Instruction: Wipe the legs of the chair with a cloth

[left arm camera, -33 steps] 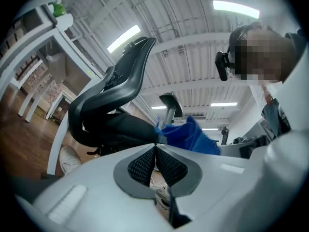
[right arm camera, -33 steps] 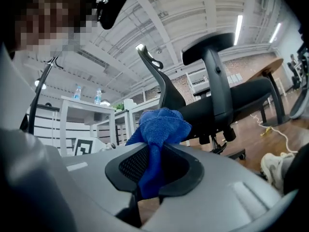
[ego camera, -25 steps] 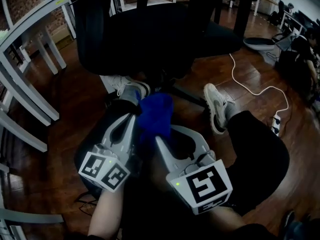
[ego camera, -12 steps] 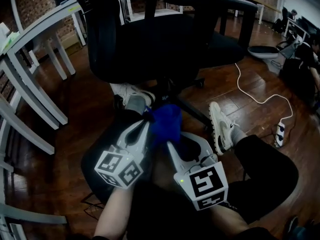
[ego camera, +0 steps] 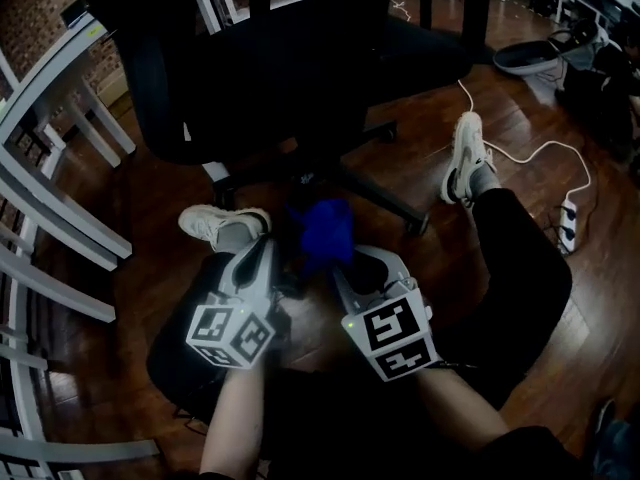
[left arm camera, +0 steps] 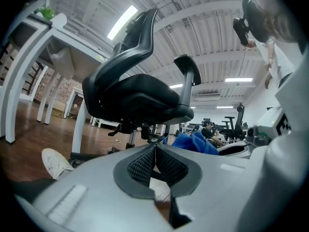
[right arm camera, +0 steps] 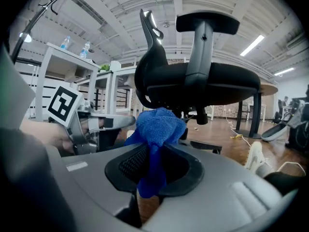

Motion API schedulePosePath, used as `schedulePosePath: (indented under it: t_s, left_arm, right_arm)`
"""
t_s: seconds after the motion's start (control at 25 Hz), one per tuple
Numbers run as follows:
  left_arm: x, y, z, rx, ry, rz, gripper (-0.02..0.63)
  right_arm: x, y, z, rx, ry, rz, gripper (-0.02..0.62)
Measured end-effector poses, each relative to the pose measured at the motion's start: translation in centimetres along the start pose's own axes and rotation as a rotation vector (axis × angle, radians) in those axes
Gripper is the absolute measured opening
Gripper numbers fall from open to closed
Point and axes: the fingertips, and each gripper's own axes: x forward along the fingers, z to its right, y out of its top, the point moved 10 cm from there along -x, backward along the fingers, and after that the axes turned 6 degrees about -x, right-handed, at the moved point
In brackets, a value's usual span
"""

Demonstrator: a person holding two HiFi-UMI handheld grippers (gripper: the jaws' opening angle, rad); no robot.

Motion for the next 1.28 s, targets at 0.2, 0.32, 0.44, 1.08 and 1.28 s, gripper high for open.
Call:
schedulePosePath:
  t_s: [0.2, 0.32, 0.44, 1.08, 1.28]
  left_arm:
    - [2.1, -0.4, 1.0, 0.048, -0.024, 0.000, 0.005]
    - [3.4, -0.5, 1.7, 0.094, -0.043, -0.006, 0.005]
    - [4.4, -1.1, 2.2, 0.135, -0.050, -0.032, 0.005]
    - [10.7, -4.1, 2.6, 0.236, -0.042, -0.176, 0.005]
    - [11.1, -4.1, 2.5, 0.249, -0.040, -0.199, 0.005]
  right_arm:
    - [1.4, -2.2, 3.5, 0.103, -0.045, -0.011, 0.087]
    - [2.9, -3.4, 5.6, 0.187, -0.037, -0.012, 0.087]
    - [4.0, -4.6, 7.2, 0.229, -0.036, -0.016, 0.087]
    - [14.1, -6.5, 12.7, 0.382, -0.018, 0.019, 0.086]
    - [17.6, -6.6, 14.5, 0.426, -0.013, 0.018, 0.086]
